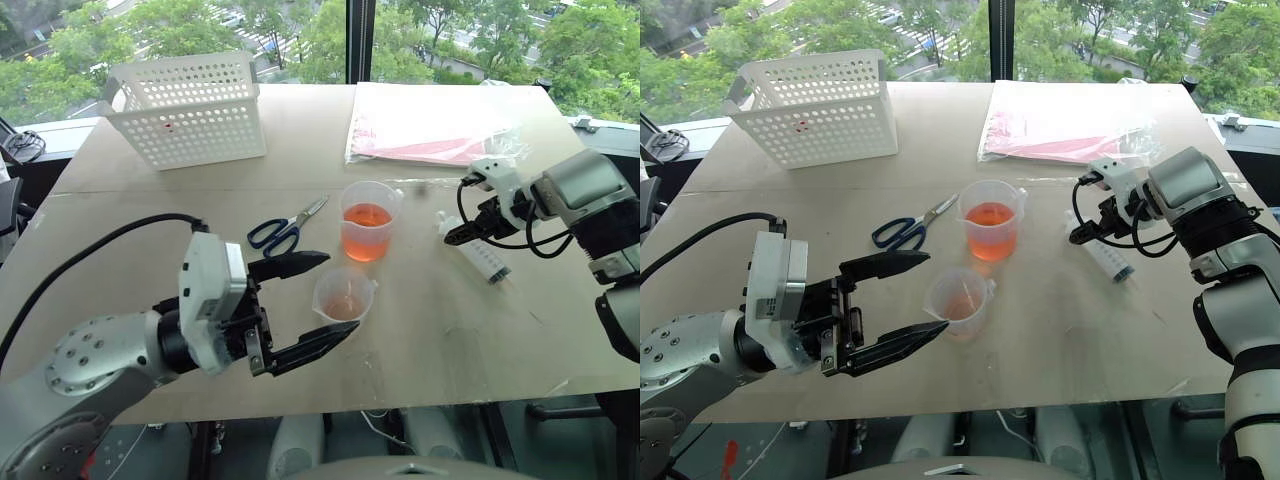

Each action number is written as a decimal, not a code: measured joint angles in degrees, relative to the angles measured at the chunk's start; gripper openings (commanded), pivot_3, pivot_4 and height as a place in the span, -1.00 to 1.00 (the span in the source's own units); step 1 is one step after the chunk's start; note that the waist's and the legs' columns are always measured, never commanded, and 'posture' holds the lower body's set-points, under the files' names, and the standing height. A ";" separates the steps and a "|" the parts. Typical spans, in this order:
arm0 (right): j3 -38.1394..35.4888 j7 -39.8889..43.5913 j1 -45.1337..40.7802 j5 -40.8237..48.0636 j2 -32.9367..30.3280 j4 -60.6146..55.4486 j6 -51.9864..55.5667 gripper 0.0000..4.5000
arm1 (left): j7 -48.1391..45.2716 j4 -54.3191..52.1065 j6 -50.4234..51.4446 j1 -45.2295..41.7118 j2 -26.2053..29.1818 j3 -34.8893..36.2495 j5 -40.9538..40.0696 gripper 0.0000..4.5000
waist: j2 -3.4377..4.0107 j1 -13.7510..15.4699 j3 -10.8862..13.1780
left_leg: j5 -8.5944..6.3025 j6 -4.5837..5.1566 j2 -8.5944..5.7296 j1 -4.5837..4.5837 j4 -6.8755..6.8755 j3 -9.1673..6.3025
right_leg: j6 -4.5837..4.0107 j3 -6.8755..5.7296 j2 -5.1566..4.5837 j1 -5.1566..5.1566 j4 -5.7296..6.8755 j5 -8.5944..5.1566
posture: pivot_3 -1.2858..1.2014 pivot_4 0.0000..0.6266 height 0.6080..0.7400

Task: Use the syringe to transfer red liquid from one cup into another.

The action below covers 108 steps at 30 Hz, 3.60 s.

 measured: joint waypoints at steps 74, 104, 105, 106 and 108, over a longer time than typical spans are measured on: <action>-26.70 -14.90 31.73 1.30 37.16 -22.01 -69.35 -0.40 | -5.89 47.72 1.48 -55.31 6.33 -29.53 20.90 1.00 | 0.34 -0.25 0.26 | 0.20 -0.35 0.02 -0.07 -0.31 -0.06 | 0.12 -0.18 0.25 -0.16 0.02 0.17 | 0.03 -0.52 1.00; -26.07 -15.90 32.49 2.72 36.92 -24.38 -66.56 -0.40 | -16.79 61.79 3.59 -66.33 -7.45 -25.96 35.44 1.00 | 0.31 -0.10 0.29 | 0.20 -0.33 0.02 -0.14 -0.21 -0.09 | 0.13 -0.19 0.21 -0.23 0.18 0.18 | 0.03 -0.52 1.00; -26.07 -15.90 32.49 2.77 36.69 -24.38 -66.47 -0.40 | -16.86 61.61 3.58 -66.22 -7.59 -26.00 35.78 1.00 | 0.31 -0.12 0.29 | 0.19 -0.33 0.02 -0.14 -0.21 -0.09 | 0.13 -0.20 0.21 -0.23 0.19 0.18 | 0.03 -0.52 1.00; -26.07 -15.88 32.49 2.87 36.57 -24.39 -66.40 -0.40 | -17.08 61.48 3.50 -66.13 -7.78 -26.07 36.05 1.00 | 0.31 -0.13 0.29 | 0.20 -0.33 0.02 -0.14 -0.21 -0.09 | 0.13 -0.20 0.21 -0.24 0.19 0.18 | 0.03 -0.52 1.00; -26.07 -15.84 32.50 3.06 36.48 -24.43 -66.21 -0.40 | -17.45 61.43 3.22 -65.98 -7.95 -26.24 36.45 1.00 | 0.31 -0.13 0.29 | 0.20 -0.33 0.02 -0.14 -0.21 -0.08 | 0.13 -0.19 0.21 -0.23 0.19 0.18 | 0.03 -0.52 1.00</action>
